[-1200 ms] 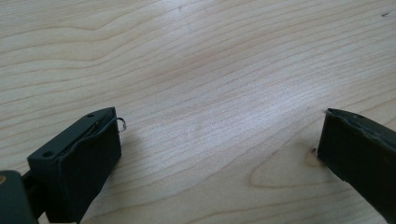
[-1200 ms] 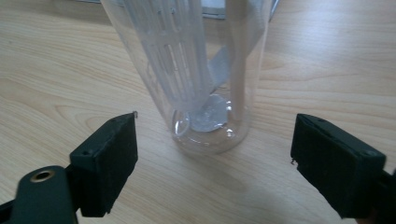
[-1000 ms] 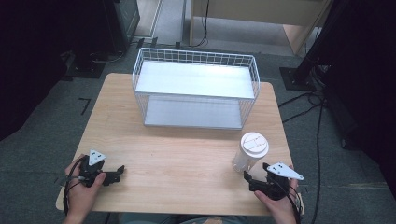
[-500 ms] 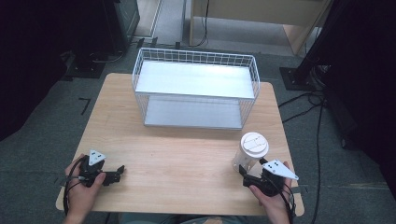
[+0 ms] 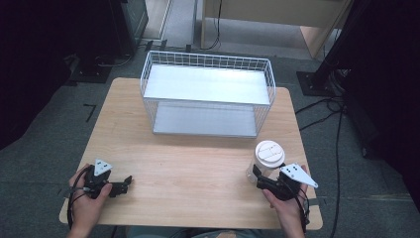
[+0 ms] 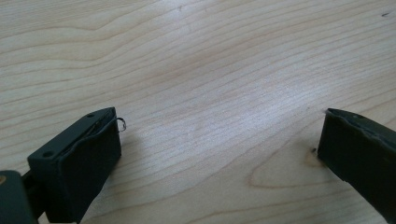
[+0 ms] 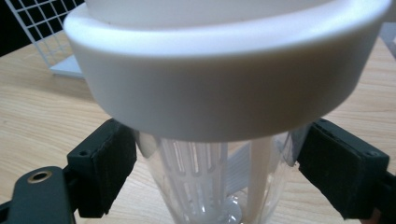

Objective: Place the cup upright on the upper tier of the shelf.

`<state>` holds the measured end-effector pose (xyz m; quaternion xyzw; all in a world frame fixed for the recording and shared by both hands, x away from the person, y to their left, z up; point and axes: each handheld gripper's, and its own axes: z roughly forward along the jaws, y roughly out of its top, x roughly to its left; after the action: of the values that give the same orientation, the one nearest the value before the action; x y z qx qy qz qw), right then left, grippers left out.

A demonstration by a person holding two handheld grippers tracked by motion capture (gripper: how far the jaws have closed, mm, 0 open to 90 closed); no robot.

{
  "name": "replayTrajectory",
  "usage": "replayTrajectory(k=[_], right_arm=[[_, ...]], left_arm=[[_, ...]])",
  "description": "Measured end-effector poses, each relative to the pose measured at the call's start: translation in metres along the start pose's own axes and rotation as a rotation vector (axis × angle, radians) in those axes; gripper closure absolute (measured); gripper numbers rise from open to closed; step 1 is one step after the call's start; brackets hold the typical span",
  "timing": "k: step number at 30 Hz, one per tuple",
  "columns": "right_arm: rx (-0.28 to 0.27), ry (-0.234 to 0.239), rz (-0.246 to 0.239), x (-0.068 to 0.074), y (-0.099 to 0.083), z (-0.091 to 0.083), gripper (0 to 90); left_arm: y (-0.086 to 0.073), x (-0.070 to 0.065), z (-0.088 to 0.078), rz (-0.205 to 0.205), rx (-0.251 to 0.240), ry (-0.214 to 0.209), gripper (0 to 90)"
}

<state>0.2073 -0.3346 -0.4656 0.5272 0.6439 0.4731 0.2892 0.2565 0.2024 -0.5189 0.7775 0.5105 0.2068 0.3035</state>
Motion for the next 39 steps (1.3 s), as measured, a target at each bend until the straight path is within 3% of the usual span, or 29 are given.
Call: replayTrajectory(k=[8,17,28,33,39], right_arm=[[0.015,0.005,0.003,-0.002,0.004,0.002,13.8],[-0.018,-0.035,-0.02,0.003,0.01,0.01,13.9],[-0.014,-0.033,-0.025,0.004,0.012,0.01,15.6],[-0.02,-0.01,-0.031,0.008,0.013,0.01,15.8],[-0.064,0.01,-0.056,0.023,0.024,0.006,15.9]], left_arm=[[0.0,0.0,0.0,0.001,0.001,0.0,0.0],[0.0,0.0,0.0,0.0,0.0,0.0,0.0],[0.0,0.0,0.0,0.0,0.0,0.0,0.0],[0.0,0.0,0.0,0.0,0.0,0.0,0.0],[0.0,0.0,0.0,0.001,0.001,0.0,0.0]])
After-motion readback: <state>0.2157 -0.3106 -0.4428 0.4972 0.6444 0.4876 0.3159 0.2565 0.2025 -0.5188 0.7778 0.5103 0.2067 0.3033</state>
